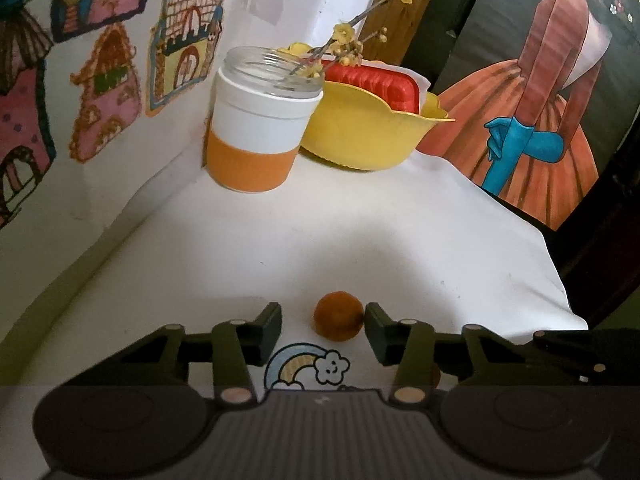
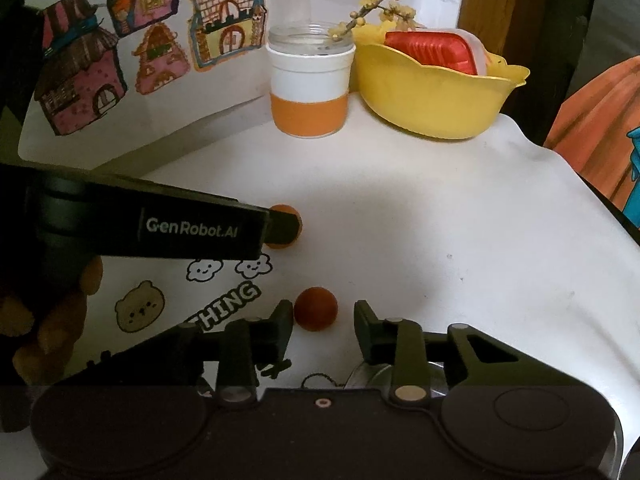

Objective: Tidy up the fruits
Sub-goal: 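Move the left gripper over the small orange fruit while the right gripper approaches the cherry tomato, then close the left gripper on the orange fruit while the right closes on the cherry tomato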

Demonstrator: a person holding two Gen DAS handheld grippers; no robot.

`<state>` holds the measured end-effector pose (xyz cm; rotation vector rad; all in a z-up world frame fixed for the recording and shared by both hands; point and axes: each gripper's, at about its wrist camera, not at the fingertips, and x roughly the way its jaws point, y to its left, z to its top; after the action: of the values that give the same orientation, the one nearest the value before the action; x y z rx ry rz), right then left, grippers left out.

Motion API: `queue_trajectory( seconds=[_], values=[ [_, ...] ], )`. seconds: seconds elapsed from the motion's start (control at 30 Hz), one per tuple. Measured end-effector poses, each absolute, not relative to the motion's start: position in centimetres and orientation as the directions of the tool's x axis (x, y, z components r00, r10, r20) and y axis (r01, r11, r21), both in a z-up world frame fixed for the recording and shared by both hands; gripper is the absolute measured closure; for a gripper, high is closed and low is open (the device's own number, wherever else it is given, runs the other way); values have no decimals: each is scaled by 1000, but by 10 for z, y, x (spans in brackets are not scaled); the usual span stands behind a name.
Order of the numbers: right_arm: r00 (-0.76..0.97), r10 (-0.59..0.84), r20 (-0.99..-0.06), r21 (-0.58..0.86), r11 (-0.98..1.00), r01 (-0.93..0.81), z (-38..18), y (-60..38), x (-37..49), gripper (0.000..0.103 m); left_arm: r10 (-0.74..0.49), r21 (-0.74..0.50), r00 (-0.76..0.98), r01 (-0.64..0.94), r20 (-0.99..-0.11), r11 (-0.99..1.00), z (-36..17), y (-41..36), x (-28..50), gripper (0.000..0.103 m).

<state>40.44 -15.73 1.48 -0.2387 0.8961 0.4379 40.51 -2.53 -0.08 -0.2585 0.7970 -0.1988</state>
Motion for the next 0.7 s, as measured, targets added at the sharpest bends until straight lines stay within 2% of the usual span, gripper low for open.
queue_trajectory(
  seconds=[0.3,0.7],
  values=[
    [534,270,-801,-19,880,-474,14,-156,407,76,-306,-327,671,99,-676,940,-1,-29,408,71],
    [535,277,-798,-7,883,-468,14,-157,406,79,-325,-366,665,82,-673,927,-3,-21,405,74]
  ],
)
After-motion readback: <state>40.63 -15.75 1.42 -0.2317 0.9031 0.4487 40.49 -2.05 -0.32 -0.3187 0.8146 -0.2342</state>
